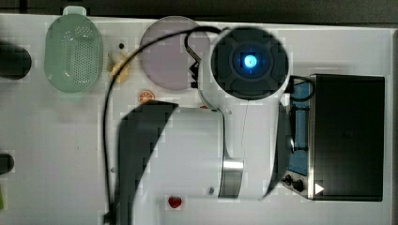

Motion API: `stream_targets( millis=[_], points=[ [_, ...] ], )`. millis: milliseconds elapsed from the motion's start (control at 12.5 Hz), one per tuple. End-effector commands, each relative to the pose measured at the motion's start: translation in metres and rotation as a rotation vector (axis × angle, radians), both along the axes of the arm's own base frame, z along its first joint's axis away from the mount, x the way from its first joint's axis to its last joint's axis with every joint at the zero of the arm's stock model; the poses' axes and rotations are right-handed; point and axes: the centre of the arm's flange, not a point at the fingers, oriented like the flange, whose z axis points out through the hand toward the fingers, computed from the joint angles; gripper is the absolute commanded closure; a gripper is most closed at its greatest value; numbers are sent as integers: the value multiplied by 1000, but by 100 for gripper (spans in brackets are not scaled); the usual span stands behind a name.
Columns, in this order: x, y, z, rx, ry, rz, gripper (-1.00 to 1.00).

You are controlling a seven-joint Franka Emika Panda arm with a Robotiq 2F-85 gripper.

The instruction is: Pick ketchup from plate and place it on table.

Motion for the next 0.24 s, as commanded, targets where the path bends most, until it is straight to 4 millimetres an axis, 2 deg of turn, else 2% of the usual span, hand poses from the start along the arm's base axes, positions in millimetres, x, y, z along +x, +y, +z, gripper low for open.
stream_targets(
  millis=[80, 240],
  points=[
    [-7, -1, 8, 10, 90, -73, -100],
    [-6, -3, 11, 9, 82, -77, -100]
  ],
)
